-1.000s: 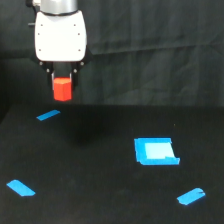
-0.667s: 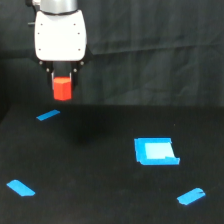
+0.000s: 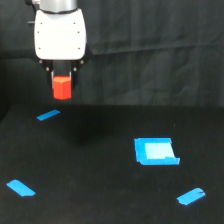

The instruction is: Pick up the red object from the table

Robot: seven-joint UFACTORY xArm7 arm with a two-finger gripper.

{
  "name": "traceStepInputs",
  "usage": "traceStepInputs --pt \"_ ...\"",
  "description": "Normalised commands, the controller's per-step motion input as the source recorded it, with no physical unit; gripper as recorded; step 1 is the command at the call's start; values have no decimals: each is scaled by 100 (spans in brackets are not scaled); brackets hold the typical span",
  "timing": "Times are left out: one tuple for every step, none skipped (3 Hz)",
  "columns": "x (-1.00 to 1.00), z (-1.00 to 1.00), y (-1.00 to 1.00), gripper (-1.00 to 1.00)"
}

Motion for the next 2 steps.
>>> traceStepInputs --pt "0 10 -2 -99" --pt "0 10 -2 -99"
